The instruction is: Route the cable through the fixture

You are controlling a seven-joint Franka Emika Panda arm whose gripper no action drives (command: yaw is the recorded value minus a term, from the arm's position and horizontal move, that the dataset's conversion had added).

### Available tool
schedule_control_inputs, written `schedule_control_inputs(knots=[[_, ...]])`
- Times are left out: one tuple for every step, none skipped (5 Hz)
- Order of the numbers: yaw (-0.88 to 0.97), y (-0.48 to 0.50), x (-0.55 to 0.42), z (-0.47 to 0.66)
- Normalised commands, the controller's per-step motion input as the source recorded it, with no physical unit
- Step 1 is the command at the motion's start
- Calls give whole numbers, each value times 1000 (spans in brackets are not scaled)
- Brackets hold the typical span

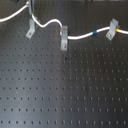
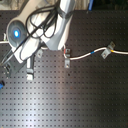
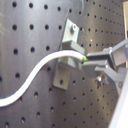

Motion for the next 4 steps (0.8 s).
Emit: schedule_control_inputs(knots=[[-420,-18,-335,155],[0,248,-177,338],[0,338,-111,311],[3,311,-58,501]])
